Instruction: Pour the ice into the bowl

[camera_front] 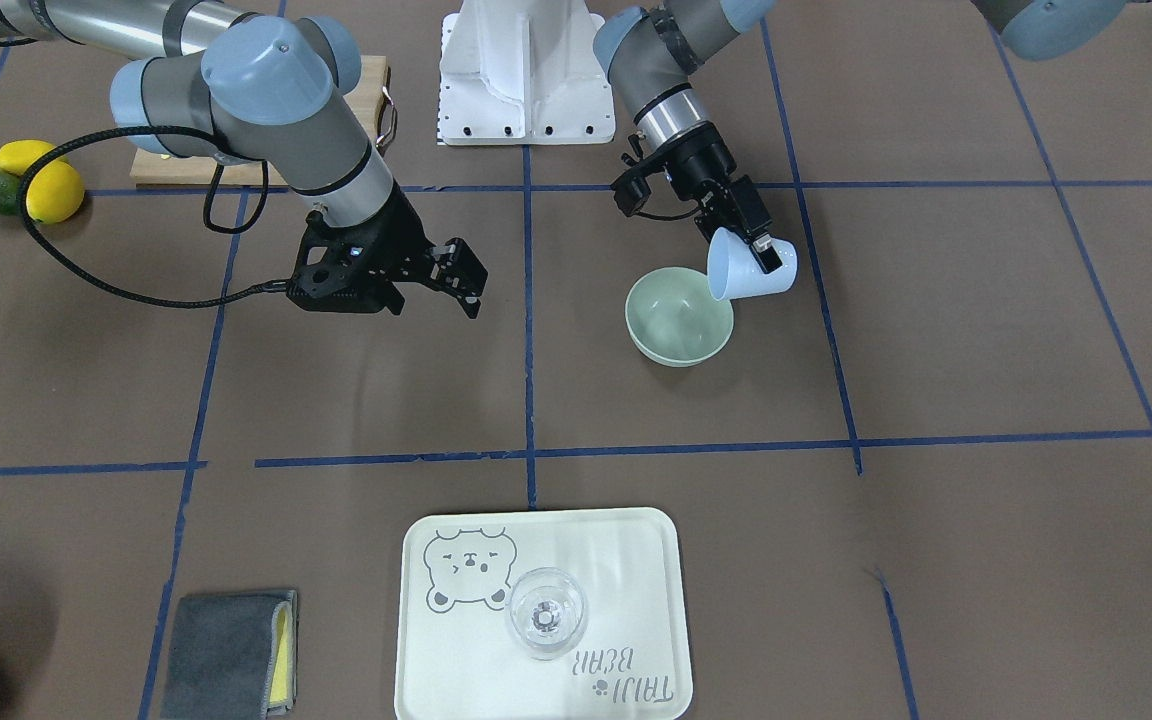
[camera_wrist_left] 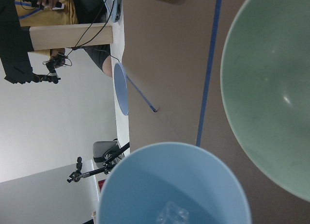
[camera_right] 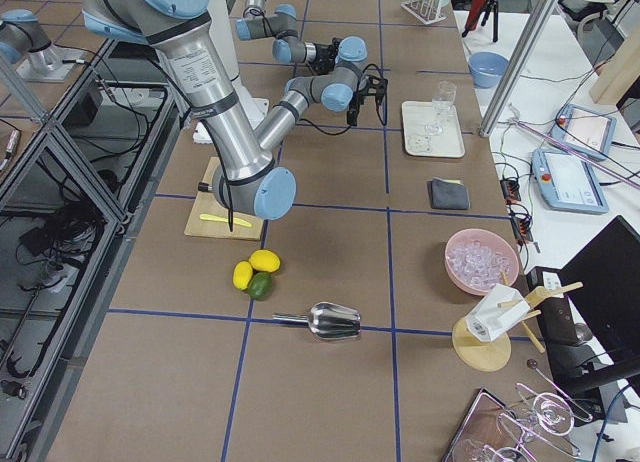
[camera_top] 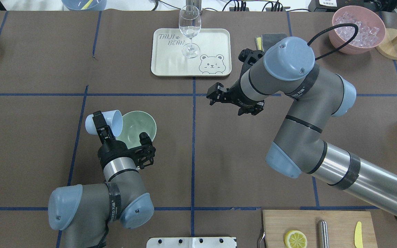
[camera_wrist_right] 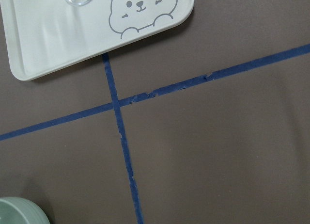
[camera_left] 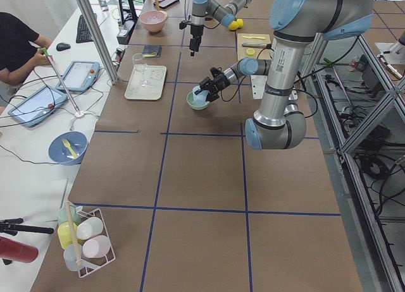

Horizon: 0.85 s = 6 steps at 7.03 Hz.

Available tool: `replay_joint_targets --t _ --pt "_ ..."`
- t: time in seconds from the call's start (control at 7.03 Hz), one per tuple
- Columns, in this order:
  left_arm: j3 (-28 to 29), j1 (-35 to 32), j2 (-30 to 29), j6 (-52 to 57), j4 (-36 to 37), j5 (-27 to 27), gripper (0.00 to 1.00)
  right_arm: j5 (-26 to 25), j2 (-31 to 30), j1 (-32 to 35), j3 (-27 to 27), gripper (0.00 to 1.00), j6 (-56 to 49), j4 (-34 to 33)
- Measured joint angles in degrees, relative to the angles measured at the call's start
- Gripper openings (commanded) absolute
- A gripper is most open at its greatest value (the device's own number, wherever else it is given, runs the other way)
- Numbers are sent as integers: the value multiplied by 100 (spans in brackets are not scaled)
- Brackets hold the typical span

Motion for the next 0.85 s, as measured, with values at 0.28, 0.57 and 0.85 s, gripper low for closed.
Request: replay_joint_targets --t 0.28,0.57,0.85 --pt "79 -82 13 219 2 312 0 0 6 8 2 100 0 6" --pt "99 -213 24 429 1 557 0 -4 20 25 11 100 6 9" --pt "74 -258 -97 434 -126 613 0 -1 27 62 21 100 8 7"
